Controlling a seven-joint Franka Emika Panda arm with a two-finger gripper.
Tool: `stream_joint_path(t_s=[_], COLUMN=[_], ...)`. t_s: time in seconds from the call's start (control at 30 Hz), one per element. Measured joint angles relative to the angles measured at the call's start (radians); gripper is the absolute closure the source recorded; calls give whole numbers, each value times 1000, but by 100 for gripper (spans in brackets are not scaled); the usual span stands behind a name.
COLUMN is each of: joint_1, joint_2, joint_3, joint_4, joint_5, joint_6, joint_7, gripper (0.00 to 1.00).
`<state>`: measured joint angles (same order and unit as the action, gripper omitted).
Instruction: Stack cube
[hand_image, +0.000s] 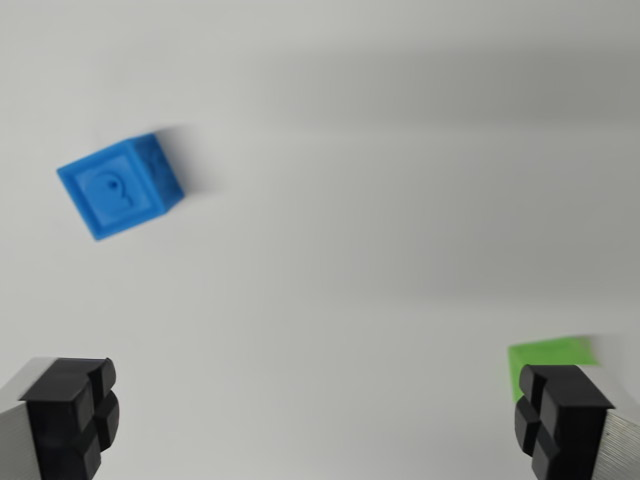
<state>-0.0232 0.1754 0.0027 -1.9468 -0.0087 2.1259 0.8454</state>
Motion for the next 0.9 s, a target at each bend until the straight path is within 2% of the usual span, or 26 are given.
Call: stream_joint_path(t_s=[0.9], joint_1=[46], joint_2=[83], joint_3=[32], joint_4=[-58], joint_5=[-3], joint_6=[137], joint_7=[-76], gripper=[0])
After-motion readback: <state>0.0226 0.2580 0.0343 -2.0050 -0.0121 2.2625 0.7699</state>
